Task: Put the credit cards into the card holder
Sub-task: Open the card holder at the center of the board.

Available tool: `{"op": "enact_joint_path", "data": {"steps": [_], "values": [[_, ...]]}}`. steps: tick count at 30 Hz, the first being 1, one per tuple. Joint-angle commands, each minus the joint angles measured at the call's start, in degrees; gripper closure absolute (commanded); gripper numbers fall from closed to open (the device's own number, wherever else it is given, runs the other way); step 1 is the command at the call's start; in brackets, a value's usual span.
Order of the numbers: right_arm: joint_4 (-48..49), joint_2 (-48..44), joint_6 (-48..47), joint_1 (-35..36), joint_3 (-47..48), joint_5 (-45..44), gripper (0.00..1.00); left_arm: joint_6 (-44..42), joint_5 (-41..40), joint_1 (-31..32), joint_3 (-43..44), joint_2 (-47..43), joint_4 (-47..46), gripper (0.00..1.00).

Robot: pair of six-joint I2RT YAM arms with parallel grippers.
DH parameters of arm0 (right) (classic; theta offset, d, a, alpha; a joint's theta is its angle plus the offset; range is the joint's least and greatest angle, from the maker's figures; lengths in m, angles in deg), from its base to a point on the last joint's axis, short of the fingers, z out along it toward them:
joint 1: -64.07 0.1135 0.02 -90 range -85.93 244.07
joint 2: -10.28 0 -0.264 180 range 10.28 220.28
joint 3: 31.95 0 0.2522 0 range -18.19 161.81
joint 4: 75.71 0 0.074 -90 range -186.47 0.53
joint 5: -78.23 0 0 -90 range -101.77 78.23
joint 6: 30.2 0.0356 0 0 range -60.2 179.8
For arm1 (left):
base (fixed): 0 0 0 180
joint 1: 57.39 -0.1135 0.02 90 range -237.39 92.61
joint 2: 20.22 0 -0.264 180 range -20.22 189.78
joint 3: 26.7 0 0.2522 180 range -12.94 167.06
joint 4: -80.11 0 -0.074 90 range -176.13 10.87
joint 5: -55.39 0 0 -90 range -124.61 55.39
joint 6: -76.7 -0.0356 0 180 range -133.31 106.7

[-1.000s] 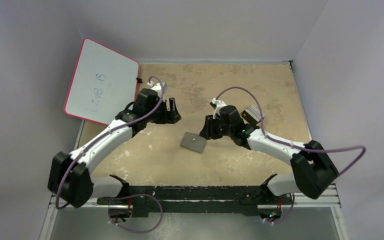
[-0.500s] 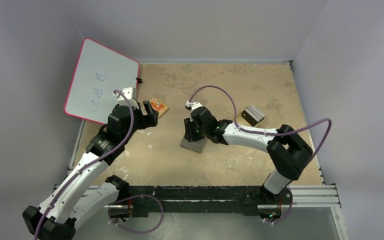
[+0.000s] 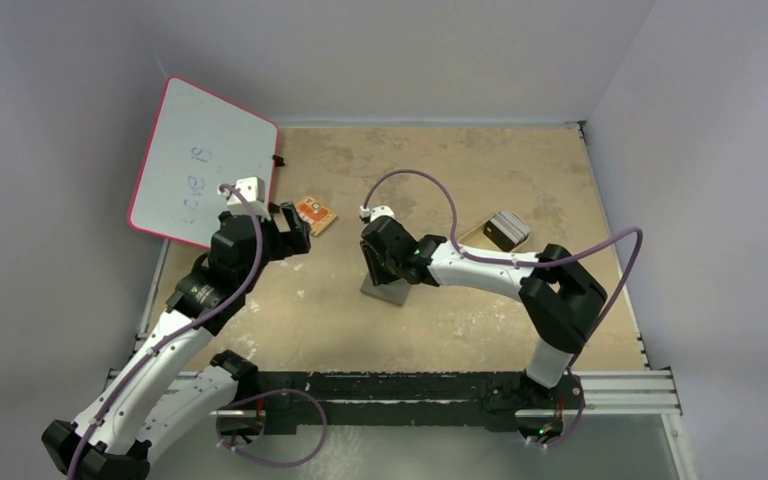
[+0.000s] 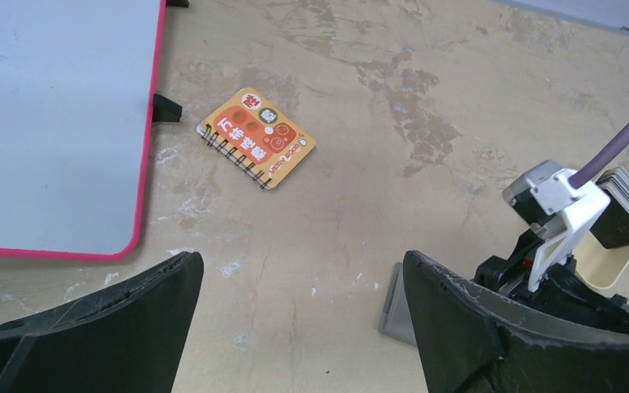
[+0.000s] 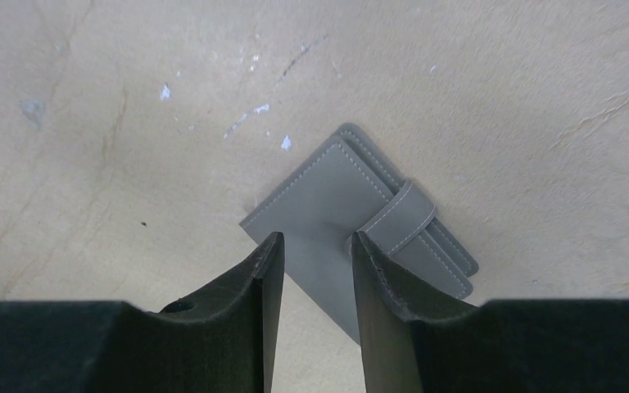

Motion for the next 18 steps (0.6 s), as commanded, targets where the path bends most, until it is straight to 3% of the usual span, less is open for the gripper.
{"op": "enact_joint_path", "data": {"steps": [1, 18], "values": [[-2.63, -1.77, -1.26, -0.03, 3.4, -3.5, 0.6, -1.42, -0.82, -0.42, 1.33, -0.59, -0.58, 0.08], [-2.03, 3.06, -4.38, -0.03, -0.44, -2.53, 0.55, -2.09, 0.57, -0.37, 1.23, 0.62, -0.02, 0.09]]}}
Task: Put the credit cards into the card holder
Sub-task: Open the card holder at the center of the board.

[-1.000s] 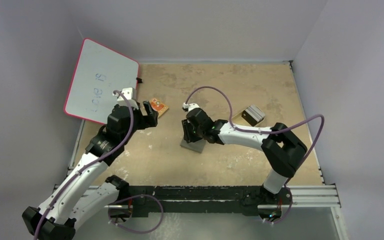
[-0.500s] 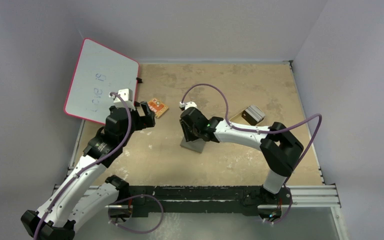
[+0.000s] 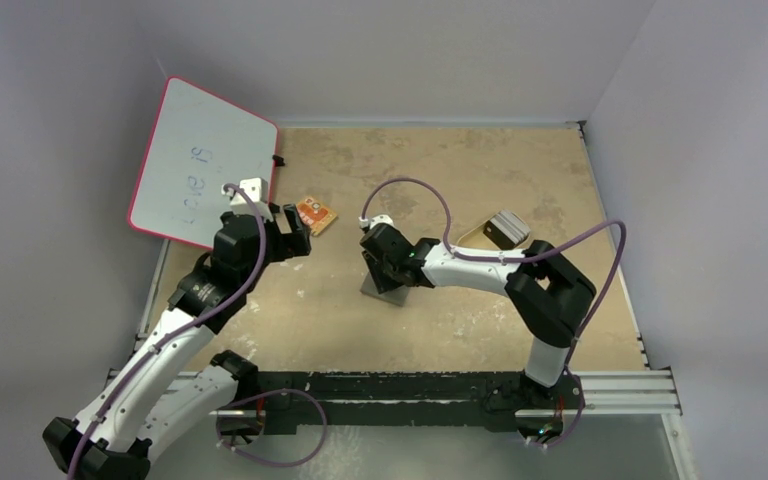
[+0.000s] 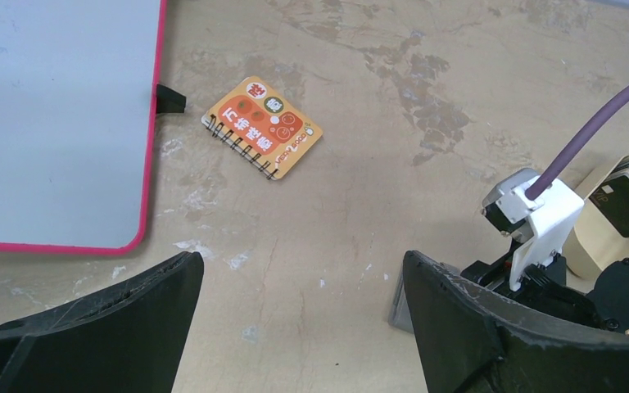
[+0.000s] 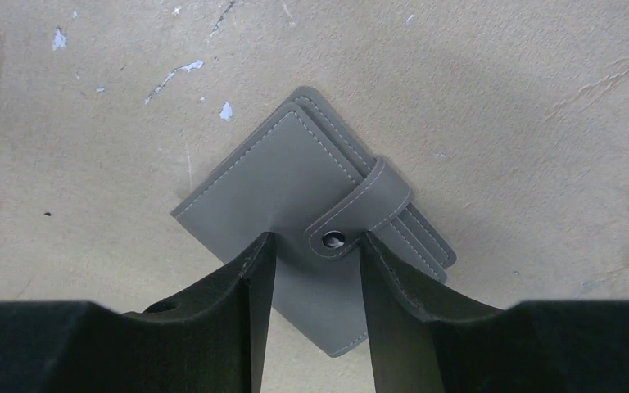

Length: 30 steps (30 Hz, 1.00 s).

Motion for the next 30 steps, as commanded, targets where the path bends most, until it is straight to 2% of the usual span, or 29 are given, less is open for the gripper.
{"op": "enact_joint_path", "data": {"steps": [1, 4, 10, 17, 21, 26, 30], "values": [[0.61, 0.03, -1.06, 0.01, -1.15, -0.63, 0.55, -1.2, 0.33, -0.43, 1.16, -0.06, -1.2, 0.09], [0.26, -0.1, -0.72, -0.03, -1.8, -2.33, 0.54, -1.21, -0.21, -0.4, 1.17, 0.11, -1.2, 0.09], [1.6, -0.94, -1.79, -0.02, -3.44, -3.44, 0.63, -1.25, -0.17, -0.43, 0.95, 0.01, -1.47, 0.1], [1.73, -0.33, -1.51, -0.01, -3.35, -6.22, 0.89, -0.9, 0.28, -0.42, 0.65, 0.11, -1.72, 0.11], [2.21, -3.39, 0.03, -0.03, -4.01, -5.0, 1.0, 2.61, -1.33, -0.41, 0.41, 1.28, -1.88, 0.13], [5.53, -10.38, 3.54, -0.07, -6.15, 0.03, 1.0, 8.72, -0.89, -0.37, 2.83, 4.75, 0.86, 0.15], [8.45, -13.59, 6.72, -0.2, -6.32, 3.73, 1.0, 15.99, 1.98, -0.39, 1.16, 5.99, 2.18, 0.21]]}}
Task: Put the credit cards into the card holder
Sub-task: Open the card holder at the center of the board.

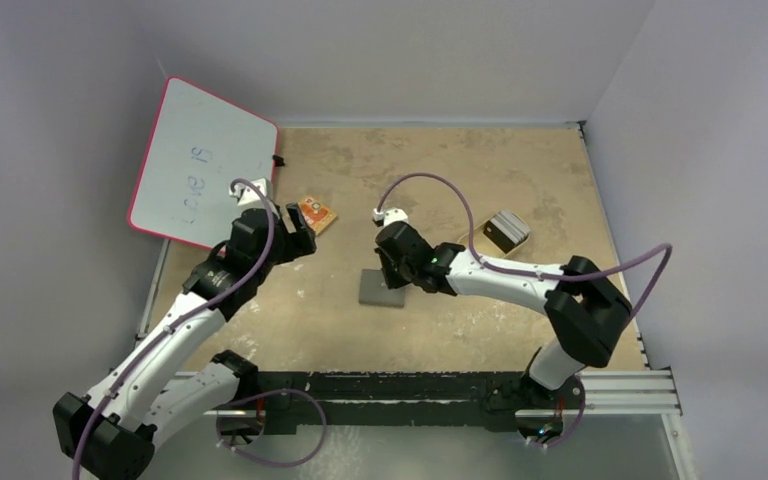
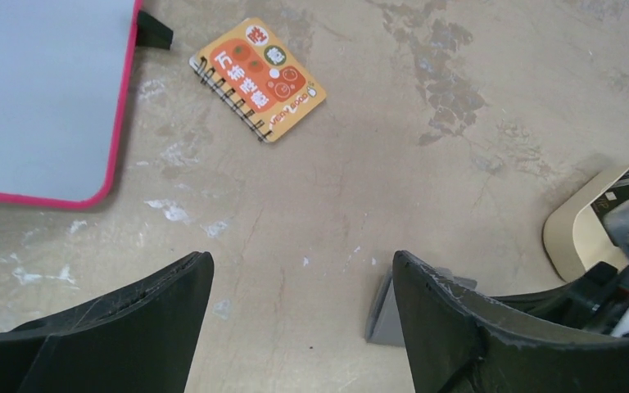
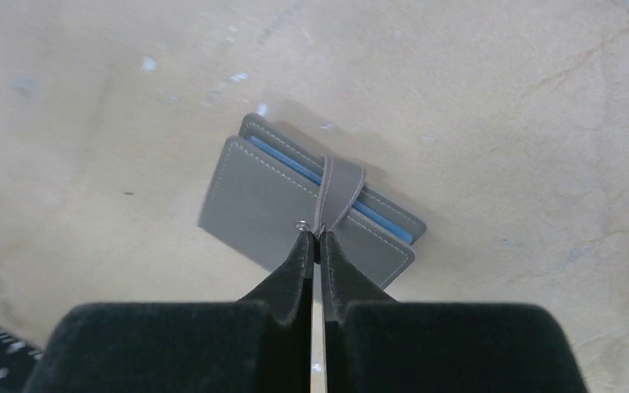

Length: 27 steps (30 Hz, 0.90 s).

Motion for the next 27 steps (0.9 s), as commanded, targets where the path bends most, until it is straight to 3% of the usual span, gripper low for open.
{"op": "enact_joint_path", "data": {"steps": [1, 5, 10, 18, 27], "values": [[5.44, -4.82, 4.93, -0.21, 0.17, 4.59, 1.0, 9.57, 3.49, -0.37, -0.35, 0.32, 0.18, 0.22], [9.35, -8.11, 8.99, -1.42, -0.78, 11.2, 1.0, 12.33, 6.75, -0.41, -4.85, 0.35, -2.2, 0.24], [11.28, -11.85, 13.88, -4.53, -4.33, 15.96, 1.0, 12.55, 9.46, -0.35, -4.53, 3.45, -2.54, 0.31], [12.67, -14.02, 15.67, -8.77, -8.94, 22.2, 1.0, 13.59, 19.22, -0.35, -7.32, 9.89, -9.57, 0.34], [13.92, -14.63, 17.2, -8.85, -8.07, 26.15, 1.0, 20.49, 33.86, -0.33, -13.17, 14.54, -26.15, 0.31]]}}
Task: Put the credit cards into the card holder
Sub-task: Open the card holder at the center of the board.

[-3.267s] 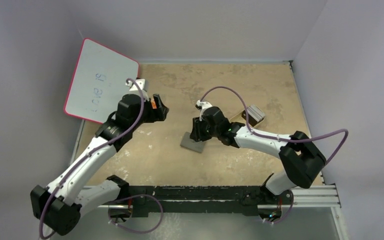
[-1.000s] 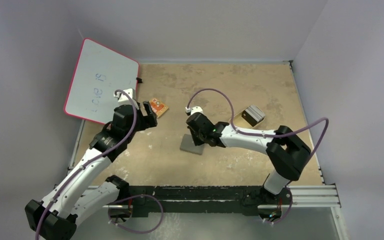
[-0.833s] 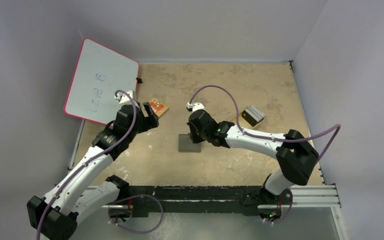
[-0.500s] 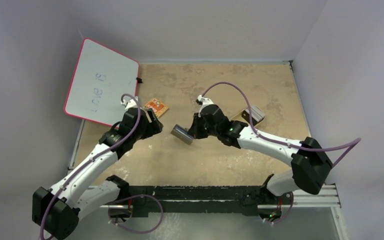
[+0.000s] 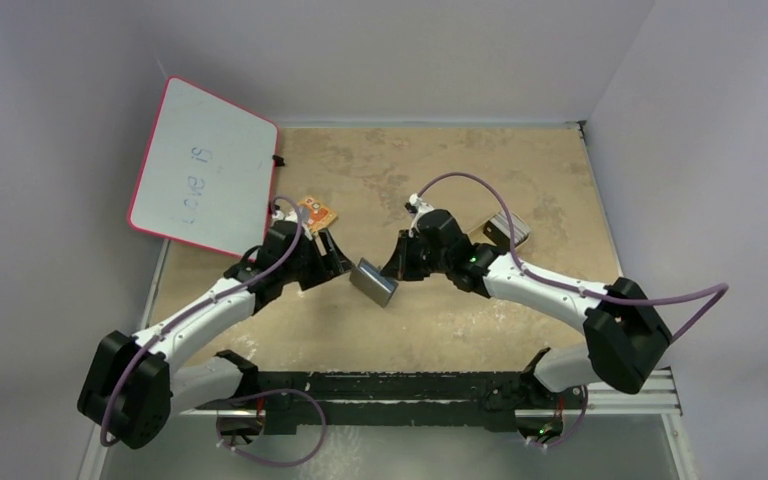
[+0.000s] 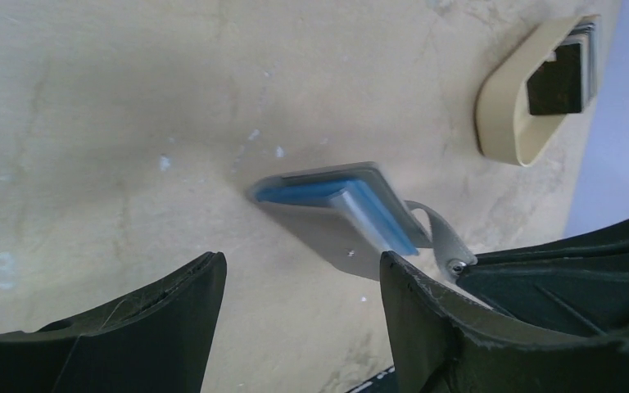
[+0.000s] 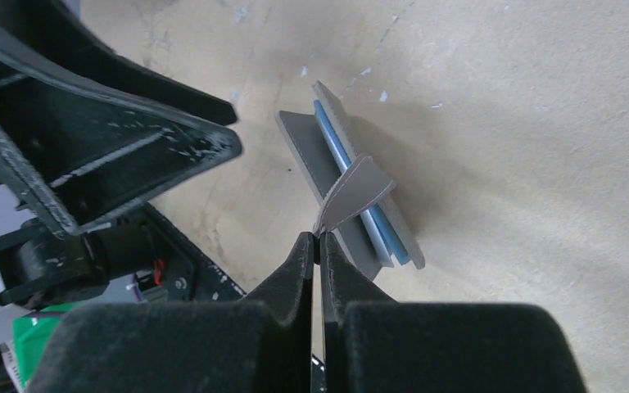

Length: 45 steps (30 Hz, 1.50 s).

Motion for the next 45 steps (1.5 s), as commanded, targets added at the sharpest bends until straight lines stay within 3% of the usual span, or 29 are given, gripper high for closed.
{"op": "enact_joint_path", "data": {"steps": [1, 10, 26, 36, 45], "values": [[4.17, -1.8, 1.77, 0.07, 0.94, 4.19, 1.0, 5.07, 9.13, -0.33, -2.3, 1.57, -12.97, 0.31], [6.61, -4.24, 4.45, 0.02, -0.87, 6.49, 1.0, 3.48, 5.83, -0.35, -2.18, 3.72, -9.52, 0.31], [3.31, -4.2, 0.79, -4.89, -4.93, -0.39, 1.0, 2.85, 4.25, -0.34, -2.48, 8.14, -9.13, 0.37], [3.04, -4.38, -0.03, -5.82, -2.69, 7.85, 1.0, 3.36, 3.89, -0.43, -0.81, 5.73, -7.93, 0.37], [15.71, -6.78, 12.51, -4.74, -4.69, 23.74, 1.0, -0.57, 4.69, -5.18, 6.54, 4.07, 2.62, 0.37]]}}
